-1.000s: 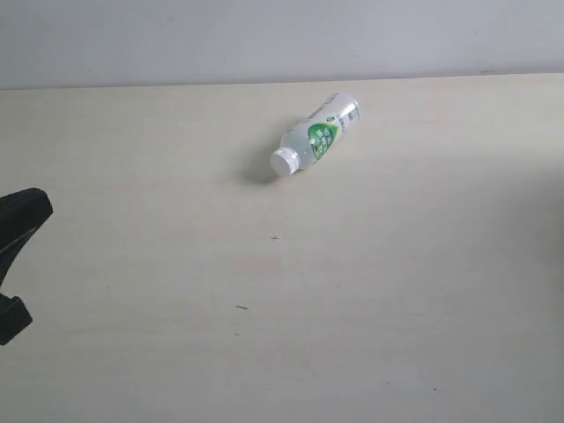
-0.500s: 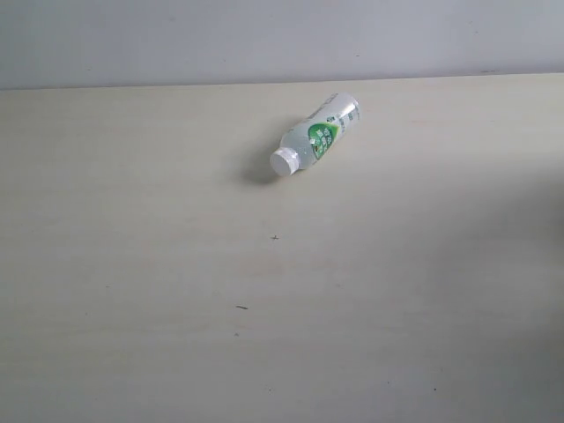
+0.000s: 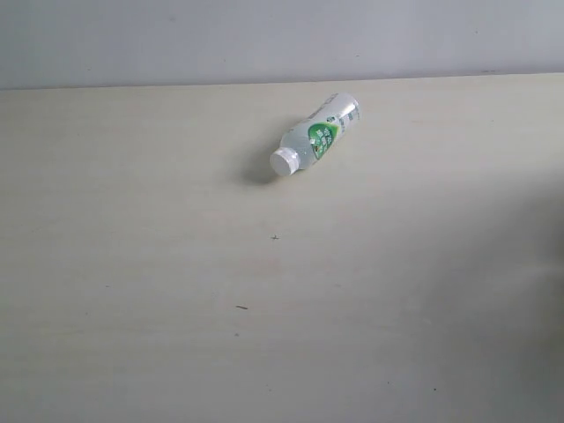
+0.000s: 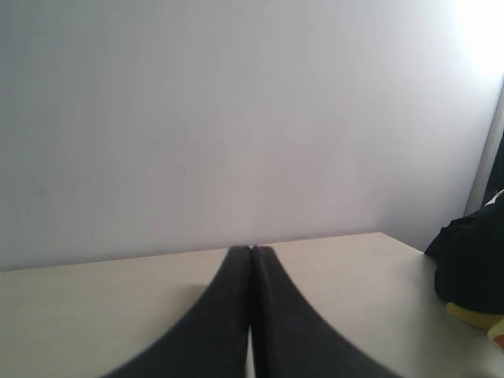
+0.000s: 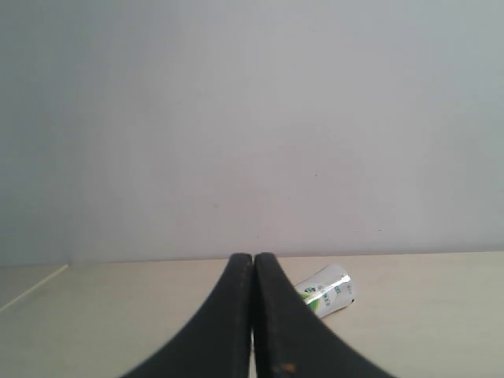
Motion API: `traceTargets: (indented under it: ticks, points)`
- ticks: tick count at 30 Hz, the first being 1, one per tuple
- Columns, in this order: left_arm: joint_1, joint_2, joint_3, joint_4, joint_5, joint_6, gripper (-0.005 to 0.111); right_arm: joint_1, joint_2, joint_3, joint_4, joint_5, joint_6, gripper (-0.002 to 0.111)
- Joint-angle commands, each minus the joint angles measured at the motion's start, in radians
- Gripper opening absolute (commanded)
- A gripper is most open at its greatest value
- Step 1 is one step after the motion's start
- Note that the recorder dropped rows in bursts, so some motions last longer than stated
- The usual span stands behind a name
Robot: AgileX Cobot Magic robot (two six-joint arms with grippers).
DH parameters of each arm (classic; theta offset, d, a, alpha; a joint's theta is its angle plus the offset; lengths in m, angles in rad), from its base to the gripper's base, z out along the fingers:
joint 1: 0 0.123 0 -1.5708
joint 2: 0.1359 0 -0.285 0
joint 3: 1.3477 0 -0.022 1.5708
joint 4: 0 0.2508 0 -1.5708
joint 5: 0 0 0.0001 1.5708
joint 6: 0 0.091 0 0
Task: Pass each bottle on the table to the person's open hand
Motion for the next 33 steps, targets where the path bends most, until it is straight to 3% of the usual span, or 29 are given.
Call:
traceTargets:
  ticks: [1, 33]
  points:
    - [-0.004, -0.008, 0.004, 0.003, 0.006, -0.021, 0.001, -0.004, -0.005, 0.004, -0.005, -0.005, -0.009, 0.0]
    - [-0.004, -0.028, 0.004, 0.01, 0.063, -0.026, 0.001, -0.004, -0.005, 0.004, -0.005, -0.005, -0.009, 0.0]
